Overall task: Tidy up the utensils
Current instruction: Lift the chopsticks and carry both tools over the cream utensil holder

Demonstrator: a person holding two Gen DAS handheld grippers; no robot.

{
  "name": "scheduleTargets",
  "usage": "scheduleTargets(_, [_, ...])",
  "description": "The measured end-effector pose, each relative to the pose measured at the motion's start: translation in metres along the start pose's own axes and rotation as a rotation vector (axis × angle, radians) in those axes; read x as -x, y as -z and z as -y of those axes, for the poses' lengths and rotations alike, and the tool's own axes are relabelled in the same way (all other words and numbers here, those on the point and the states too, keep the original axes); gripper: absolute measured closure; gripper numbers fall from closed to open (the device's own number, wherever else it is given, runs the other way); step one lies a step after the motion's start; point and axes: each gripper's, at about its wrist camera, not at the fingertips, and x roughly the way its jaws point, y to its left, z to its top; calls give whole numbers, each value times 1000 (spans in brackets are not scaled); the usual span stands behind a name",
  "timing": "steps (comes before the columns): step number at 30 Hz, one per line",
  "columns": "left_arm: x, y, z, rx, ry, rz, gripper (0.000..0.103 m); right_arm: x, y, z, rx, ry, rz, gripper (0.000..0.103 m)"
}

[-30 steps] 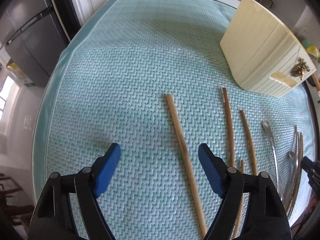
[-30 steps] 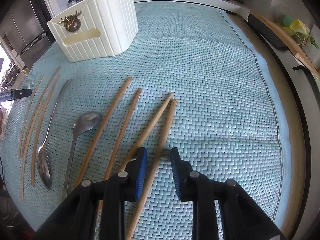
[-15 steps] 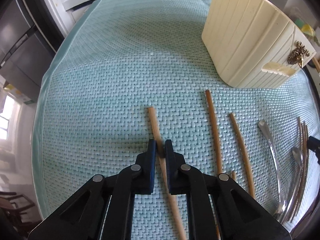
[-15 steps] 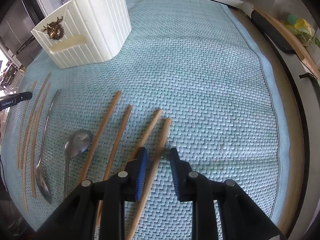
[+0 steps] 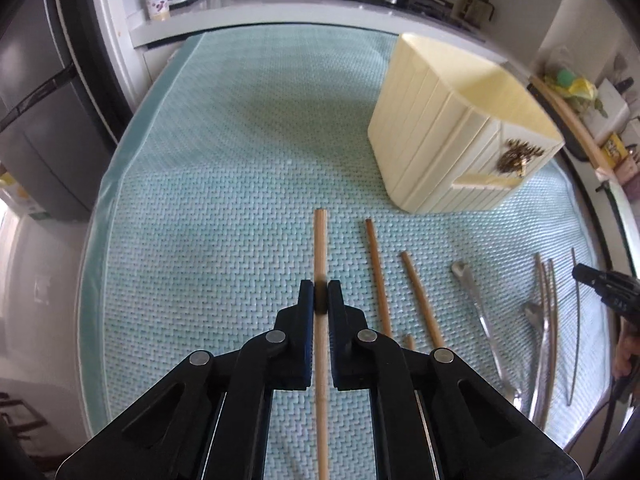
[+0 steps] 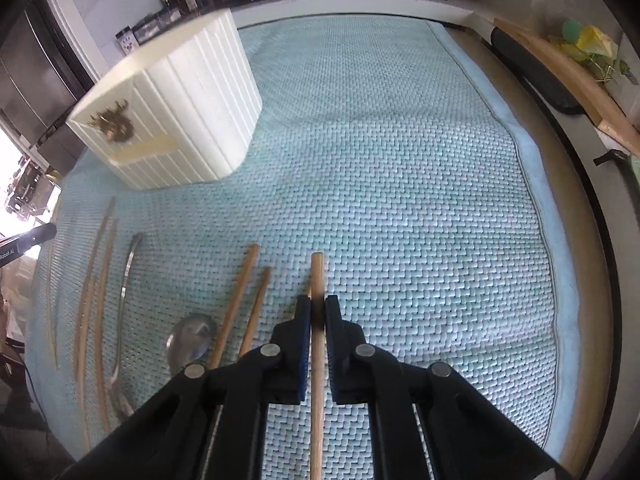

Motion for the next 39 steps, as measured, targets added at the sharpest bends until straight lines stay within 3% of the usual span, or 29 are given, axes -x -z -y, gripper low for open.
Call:
scheduleTargets(9, [103,12,6,-19,107,174,99,95,12,-17,41,-59,201,96])
scheduleTargets(11, [112,15,-4,-18,128,200,99,112,32,-17,47,-73,243,96])
scheduleTargets(21, [153,27,0,-38,165,306,99,197,53,-52,105,-103,481,96])
scheduleTargets(27, [168,21,5,-43,186,350,99,218,50,-69,128,-126,592,96])
scheduleTargets(39, [183,-33,21,-39,187,432,99,224,-4,-90,133,-191,672,96])
